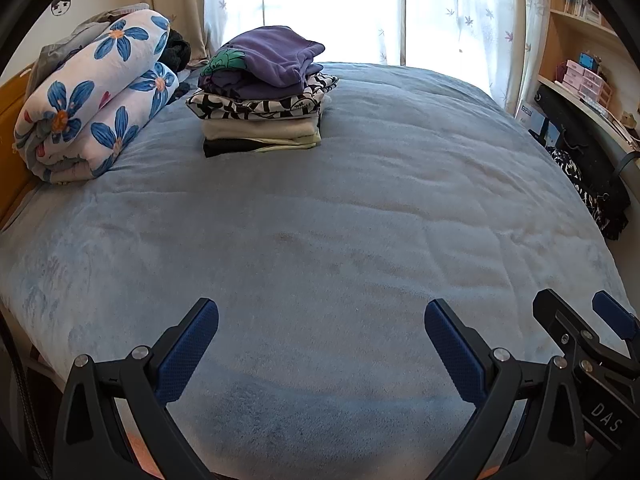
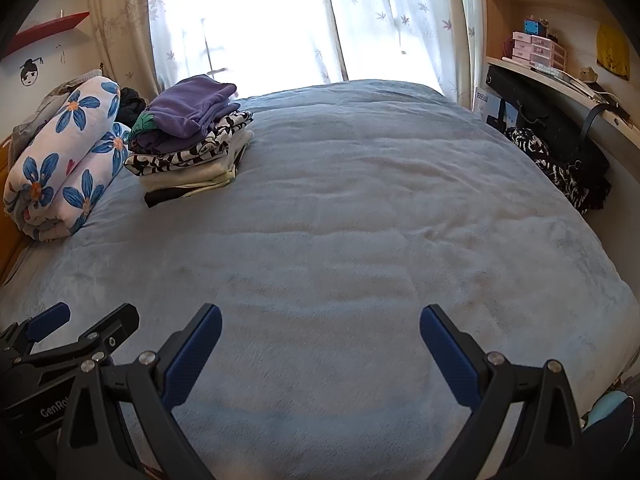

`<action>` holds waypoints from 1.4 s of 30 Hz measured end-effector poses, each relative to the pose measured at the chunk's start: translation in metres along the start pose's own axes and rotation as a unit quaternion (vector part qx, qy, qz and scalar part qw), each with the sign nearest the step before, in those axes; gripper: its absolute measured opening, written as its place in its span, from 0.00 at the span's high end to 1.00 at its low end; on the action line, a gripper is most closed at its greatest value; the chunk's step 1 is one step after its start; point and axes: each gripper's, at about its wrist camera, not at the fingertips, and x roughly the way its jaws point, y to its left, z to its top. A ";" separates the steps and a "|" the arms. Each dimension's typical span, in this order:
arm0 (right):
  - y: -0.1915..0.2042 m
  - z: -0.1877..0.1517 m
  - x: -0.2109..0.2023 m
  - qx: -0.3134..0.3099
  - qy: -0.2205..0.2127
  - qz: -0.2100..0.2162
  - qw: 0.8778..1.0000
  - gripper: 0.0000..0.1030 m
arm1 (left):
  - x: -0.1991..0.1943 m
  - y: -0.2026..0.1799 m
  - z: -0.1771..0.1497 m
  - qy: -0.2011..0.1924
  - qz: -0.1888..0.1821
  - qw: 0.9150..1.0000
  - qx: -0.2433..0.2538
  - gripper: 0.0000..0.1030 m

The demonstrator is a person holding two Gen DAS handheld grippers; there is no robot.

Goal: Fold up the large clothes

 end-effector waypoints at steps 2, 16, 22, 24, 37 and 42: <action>0.000 0.000 0.000 0.002 0.002 0.000 1.000 0.03 | 0.000 0.000 0.000 0.002 -0.001 1.000 -0.001 0.01; -0.001 -0.002 0.002 0.003 0.002 0.001 1.000 0.03 | 0.001 0.001 0.000 0.003 0.000 1.000 -0.002 0.01; -0.001 -0.002 0.002 0.004 0.002 0.002 1.000 0.03 | 0.002 0.001 0.000 0.001 0.001 1.000 -0.001 0.01; -0.001 -0.003 0.002 0.004 0.002 0.002 1.000 0.03 | 0.002 0.000 0.000 0.001 0.001 1.000 -0.001 0.01; 0.001 -0.003 0.001 0.005 0.002 0.001 1.000 0.03 | 0.001 0.000 -0.001 0.003 0.004 1.000 -0.001 0.01; 0.000 -0.003 0.001 0.005 0.002 0.001 1.000 0.03 | 0.001 0.000 -0.001 0.003 0.004 1.000 -0.001 0.01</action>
